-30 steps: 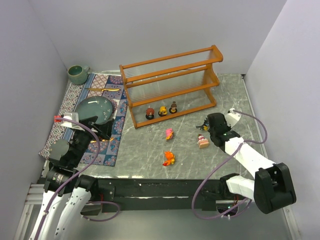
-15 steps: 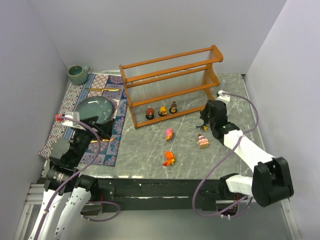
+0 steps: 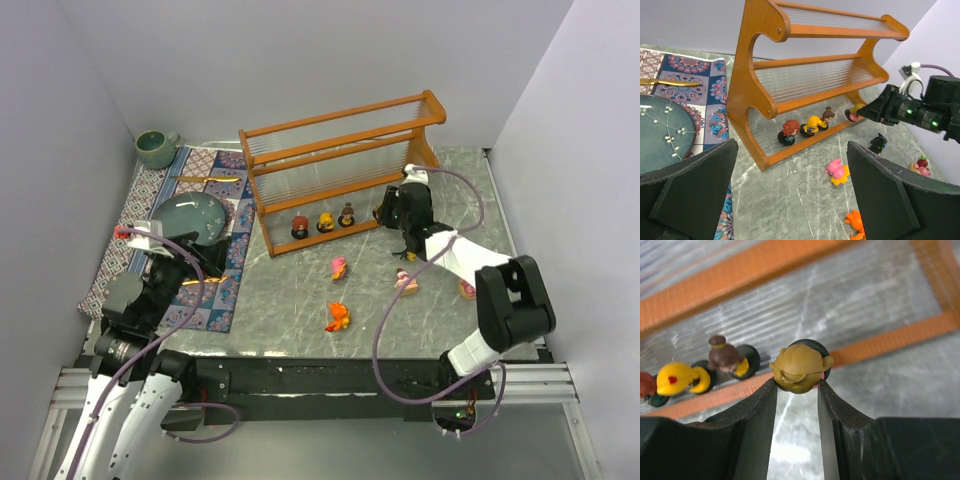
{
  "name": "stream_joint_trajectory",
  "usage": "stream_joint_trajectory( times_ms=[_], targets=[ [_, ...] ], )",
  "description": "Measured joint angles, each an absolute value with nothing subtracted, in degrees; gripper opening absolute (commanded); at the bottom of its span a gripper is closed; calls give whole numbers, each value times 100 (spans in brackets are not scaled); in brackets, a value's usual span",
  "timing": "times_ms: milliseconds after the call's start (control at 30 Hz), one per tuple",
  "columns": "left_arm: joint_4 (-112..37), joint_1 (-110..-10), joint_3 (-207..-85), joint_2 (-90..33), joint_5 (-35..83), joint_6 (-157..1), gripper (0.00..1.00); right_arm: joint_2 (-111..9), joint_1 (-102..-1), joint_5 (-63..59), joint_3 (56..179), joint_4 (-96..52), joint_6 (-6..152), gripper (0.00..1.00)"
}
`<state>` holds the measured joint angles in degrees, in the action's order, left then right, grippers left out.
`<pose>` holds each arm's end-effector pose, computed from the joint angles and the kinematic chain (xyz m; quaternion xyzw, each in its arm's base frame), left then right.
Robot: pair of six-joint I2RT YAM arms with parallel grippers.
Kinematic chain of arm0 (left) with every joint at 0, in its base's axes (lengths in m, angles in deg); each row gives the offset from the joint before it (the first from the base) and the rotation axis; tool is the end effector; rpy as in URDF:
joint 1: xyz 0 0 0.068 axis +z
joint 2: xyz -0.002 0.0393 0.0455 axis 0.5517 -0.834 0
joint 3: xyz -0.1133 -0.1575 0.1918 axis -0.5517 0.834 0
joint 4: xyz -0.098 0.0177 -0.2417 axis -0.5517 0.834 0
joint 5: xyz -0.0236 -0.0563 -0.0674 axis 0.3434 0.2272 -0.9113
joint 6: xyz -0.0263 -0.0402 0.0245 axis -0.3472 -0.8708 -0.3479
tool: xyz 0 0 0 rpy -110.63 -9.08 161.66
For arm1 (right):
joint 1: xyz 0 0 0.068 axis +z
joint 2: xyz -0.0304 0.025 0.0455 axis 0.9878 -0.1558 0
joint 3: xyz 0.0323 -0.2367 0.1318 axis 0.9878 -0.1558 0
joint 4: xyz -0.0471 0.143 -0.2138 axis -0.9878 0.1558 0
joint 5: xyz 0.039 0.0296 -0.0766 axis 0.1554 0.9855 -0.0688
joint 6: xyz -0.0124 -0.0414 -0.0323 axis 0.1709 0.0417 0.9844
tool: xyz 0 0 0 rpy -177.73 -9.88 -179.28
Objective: Place and organize the plastic toys onto the shelf
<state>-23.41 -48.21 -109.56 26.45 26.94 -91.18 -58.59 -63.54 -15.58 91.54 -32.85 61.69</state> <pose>0.0969 -0.0290 0.3355 -0.0237 0.6834 -0.2747 0.6760 0.3239 0.0981 0.2193 0.0325 0.8564 0.1124 0.5029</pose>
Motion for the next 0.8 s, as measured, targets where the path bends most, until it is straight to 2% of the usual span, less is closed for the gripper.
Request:
stream_joint_trajectory(
  times_ms=[300, 800],
  targets=[
    [-2339, -4821, -10956, 2551, 2681, -9078, 97, -6681, -6354, -1314, 9613, -3497, 6237, 14],
    [-2339, -4821, -10956, 2471, 2611, -9076, 97, -7225, -6352, -1161, 10005, -3508, 6277, 16]
  ],
)
